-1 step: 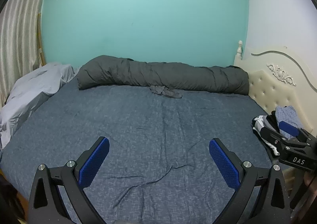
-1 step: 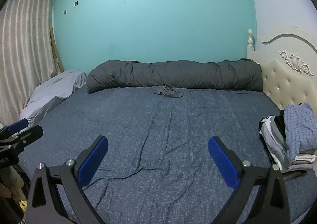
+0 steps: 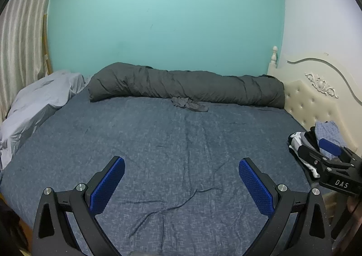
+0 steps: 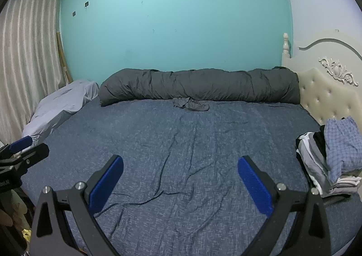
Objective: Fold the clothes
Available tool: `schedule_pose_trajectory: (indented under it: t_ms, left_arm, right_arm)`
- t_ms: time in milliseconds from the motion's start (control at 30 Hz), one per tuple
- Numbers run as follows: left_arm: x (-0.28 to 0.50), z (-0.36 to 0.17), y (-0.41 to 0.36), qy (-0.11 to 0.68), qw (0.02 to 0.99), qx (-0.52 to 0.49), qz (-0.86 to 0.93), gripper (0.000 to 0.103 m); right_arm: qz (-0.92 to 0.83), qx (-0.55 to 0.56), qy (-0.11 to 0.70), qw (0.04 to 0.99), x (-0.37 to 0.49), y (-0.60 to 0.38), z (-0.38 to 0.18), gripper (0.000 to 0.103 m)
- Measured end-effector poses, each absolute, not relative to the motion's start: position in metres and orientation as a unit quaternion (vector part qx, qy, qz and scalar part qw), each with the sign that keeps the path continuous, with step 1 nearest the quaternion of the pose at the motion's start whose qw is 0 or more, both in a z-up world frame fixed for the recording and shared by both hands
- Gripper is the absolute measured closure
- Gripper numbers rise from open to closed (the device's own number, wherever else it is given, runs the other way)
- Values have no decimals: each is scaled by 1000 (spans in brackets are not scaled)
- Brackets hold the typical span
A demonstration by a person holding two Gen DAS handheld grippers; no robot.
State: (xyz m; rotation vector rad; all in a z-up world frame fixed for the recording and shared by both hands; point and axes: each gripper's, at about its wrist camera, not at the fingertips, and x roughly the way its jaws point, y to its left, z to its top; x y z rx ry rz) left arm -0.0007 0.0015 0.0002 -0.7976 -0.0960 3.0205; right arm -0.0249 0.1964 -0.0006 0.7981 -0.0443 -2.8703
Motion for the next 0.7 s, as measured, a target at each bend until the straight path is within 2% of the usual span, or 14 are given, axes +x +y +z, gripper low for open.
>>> schedule_pose_trajectory:
  t_ms: [333, 700]
  left_arm:
    - [-5, 4, 4, -49, 12, -267, 963, 0]
    - [-14, 7, 10, -35, 17, -273, 961, 0]
  right_arm:
    - [-961, 264, -19, 80, -25, 202, 6, 1]
    - [-960, 268, -21, 76, -26, 208, 8, 1]
